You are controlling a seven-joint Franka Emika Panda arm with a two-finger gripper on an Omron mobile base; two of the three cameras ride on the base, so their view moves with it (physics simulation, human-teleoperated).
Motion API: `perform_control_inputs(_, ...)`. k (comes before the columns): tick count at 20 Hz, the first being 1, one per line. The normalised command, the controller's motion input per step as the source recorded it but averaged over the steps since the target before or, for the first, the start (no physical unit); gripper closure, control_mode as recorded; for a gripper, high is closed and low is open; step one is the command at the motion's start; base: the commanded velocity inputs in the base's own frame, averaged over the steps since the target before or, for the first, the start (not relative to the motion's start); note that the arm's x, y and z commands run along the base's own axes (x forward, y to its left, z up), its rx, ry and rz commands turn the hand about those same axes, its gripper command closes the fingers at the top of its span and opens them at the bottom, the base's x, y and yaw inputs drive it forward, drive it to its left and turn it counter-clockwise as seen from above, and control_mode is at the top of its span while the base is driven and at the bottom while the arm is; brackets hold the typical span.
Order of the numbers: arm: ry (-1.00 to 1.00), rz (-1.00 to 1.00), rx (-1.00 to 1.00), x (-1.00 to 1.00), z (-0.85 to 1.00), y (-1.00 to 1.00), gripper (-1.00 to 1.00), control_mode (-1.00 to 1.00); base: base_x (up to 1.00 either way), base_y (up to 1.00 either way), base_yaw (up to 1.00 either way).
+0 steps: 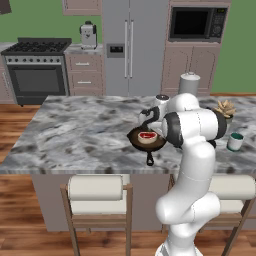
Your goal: Pick up the pan with the steak in it and place it on the dining table. Then place the steak on the plate.
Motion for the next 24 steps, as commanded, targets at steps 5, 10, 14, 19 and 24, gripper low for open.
perform_control_inputs(5, 0.0, 0.0, 0.0, 0.09, -0.02, 0.0, -1.0, -1.0, 0.0, 0.0, 0.0)
perform_control_inputs(10, 0.01, -0.03, 0.0, 0.25, -0.08, 0.0, -1.0, -1.0, 0.0, 0.0, 0.0)
perform_control_inputs(14, 0.03, -0.04, 0.0, 0.22, -0.15, 0.0, -1.0, -1.0, 0.0, 0.0, 0.0)
perform_control_inputs(19, 0.05, -0.05, -0.02, 0.1, -0.21, 0.0, -1.0, -1.0, 0.0, 0.0, 0.0)
perform_control_inputs(24, 0.05, -0.05, -0.03, 0.0, -0.27, 0.0, -1.0, -1.0, 0.0, 0.0, 0.0)
